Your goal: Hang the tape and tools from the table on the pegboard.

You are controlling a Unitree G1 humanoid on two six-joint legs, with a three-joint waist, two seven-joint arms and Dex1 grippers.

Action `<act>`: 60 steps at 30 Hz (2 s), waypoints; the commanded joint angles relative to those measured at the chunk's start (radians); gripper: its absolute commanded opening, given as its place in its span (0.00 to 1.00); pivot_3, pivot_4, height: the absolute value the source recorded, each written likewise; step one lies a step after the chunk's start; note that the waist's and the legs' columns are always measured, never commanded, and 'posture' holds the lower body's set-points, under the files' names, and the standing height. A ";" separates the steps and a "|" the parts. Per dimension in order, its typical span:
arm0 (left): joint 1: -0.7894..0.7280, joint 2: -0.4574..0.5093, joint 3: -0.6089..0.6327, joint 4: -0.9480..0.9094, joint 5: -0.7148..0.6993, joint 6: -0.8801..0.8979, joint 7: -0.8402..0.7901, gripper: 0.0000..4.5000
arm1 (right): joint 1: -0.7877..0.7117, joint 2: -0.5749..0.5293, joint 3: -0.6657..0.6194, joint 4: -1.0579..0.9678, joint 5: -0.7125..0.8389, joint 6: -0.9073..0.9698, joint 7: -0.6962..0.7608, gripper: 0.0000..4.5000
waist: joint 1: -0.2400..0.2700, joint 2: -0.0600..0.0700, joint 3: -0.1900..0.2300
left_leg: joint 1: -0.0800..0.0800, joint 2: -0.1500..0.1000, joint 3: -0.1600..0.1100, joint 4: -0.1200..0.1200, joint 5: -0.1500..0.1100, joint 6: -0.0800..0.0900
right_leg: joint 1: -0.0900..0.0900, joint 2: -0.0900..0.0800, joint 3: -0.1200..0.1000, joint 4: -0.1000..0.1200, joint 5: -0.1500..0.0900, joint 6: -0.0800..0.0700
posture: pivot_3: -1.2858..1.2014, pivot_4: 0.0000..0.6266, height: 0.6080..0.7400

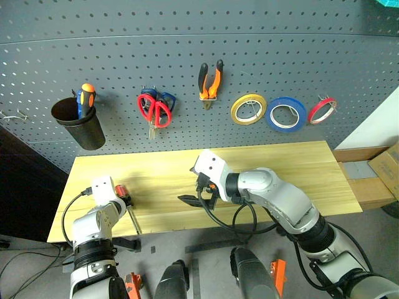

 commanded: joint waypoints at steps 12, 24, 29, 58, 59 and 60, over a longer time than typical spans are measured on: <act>0.343 -0.033 -0.057 -0.748 0.061 -0.194 0.037 0.21 | 0.000 -0.048 -0.050 -0.074 0.072 -0.228 0.215 1.00 | 0.026 -0.010 -0.009 | -0.002 0.003 0.001 0.000 -0.004 -0.006 | -0.001 0.002 0.000 -0.002 0.003 -0.005 | 0.46 0.24 1.00; -0.046 0.104 -0.010 -0.836 0.057 -0.328 0.066 0.21 | -0.085 0.027 -0.125 0.069 0.037 -0.307 0.169 1.00 | 0.052 -0.013 -0.031 | 0.000 0.012 0.001 0.001 0.000 -0.012 | 0.000 0.013 0.000 -0.002 0.004 -0.007 | 0.47 0.22 1.00; -0.286 0.188 -0.007 -0.609 0.044 -0.441 0.018 0.21 | -0.139 0.109 -0.180 0.149 0.020 -0.341 0.089 1.00 | 0.053 -0.014 -0.032 | 0.001 0.013 0.001 0.001 0.001 -0.012 | 0.000 0.015 0.000 -0.001 0.004 -0.007 | 0.47 0.21 1.00; -0.240 0.125 -0.066 -0.500 -0.032 -0.569 0.016 0.99 | -0.169 0.166 -0.256 0.157 -0.002 -0.327 -0.029 1.00 | 0.015 -0.014 -0.041 | -0.001 0.013 0.001 0.000 0.001 -0.013 | -0.005 0.015 0.001 0.002 0.008 -0.013 | 0.46 0.19 1.00; -0.220 0.107 -0.081 -0.561 -0.042 -0.521 0.027 0.99 | -0.164 0.165 -0.269 0.153 0.004 -0.325 -0.032 1.00 | 0.014 -0.014 -0.043 | -0.001 0.013 0.001 0.000 0.001 -0.013 | -0.005 0.015 0.001 0.002 0.008 -0.013 | 0.46 0.19 1.00; -0.197 0.085 -0.101 -0.629 -0.035 -0.464 0.054 0.99 | -0.155 0.164 -0.286 0.144 0.015 -0.320 -0.036 1.00 | 0.014 -0.014 -0.047 | -0.001 0.013 0.001 0.000 0.001 -0.013 | -0.005 0.015 0.001 0.002 0.008 -0.013 | 0.47 0.19 1.00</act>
